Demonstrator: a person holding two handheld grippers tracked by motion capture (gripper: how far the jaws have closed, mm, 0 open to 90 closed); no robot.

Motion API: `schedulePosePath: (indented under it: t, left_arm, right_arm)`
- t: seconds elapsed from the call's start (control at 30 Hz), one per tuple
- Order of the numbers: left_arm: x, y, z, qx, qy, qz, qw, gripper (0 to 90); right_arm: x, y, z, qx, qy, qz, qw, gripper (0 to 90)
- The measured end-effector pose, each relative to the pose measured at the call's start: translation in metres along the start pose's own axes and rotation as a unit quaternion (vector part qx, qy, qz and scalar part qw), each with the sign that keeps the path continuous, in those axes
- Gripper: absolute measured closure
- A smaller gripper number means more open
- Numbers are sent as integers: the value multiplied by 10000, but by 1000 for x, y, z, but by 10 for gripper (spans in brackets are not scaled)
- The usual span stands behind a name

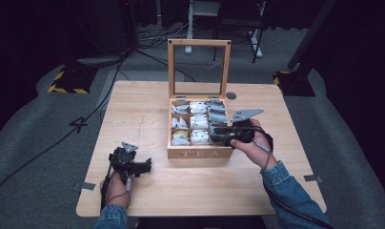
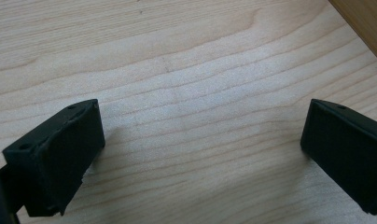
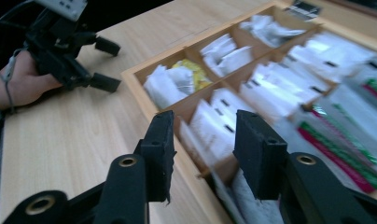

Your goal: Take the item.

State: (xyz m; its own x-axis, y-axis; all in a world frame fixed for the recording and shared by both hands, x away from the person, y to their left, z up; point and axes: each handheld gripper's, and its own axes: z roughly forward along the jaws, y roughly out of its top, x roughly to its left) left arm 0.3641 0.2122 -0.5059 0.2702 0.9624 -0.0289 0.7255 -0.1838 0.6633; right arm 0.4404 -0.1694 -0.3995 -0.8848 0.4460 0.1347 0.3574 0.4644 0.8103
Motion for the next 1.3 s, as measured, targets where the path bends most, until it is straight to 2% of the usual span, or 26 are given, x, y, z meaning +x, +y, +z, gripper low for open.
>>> schedulePosePath:
  t: [0.03,0.13,0.3,0.47,0.6,0.63,0.87,0.93,1.07,1.23,1.3]
  left_arm:
    - [0,0,0,2,-1,1,10000,0]
    - [0,0,0,4,2,-1,10000,0]
    - [0,0,0,4,1,-3,10000,0]
    - [0,0,0,9,4,-3,10000,0]
    - [0,-1,-1,11,16,-3,10000,0]
    - [0,-1,-1,-2,36,-4,10000,0]
    - [-1,-2,-2,-9,57,-35,10000,0]
    - [-1,-2,-2,1,56,-30,10000,0]
    - [-2,-3,-3,2,58,-50,10000,0]
    - [-2,-3,-3,2,58,-49,10000,0]
    - [-2,-3,-3,3,58,-49,10000,0]
  right_arm:
    - [4,1,9,100,97,-42,9999,606]
    - [5,2,19,219,198,-84,9995,630]
    - [1,1,33,379,121,-83,9992,681]
    - [-1,-1,46,573,134,-114,9982,729]
    - [-2,0,54,625,170,-109,9978,737]
    - [-3,1,58,662,176,-113,9976,766]
    - [-8,3,64,895,288,65,9955,796]
    - [-11,1,67,1043,278,83,9941,786]
    - [-13,0,70,1077,299,163,9936,796]
    - [-9,-1,70,1138,288,62,9931,896]
    - [-8,-1,70,1114,251,5,9935,900]
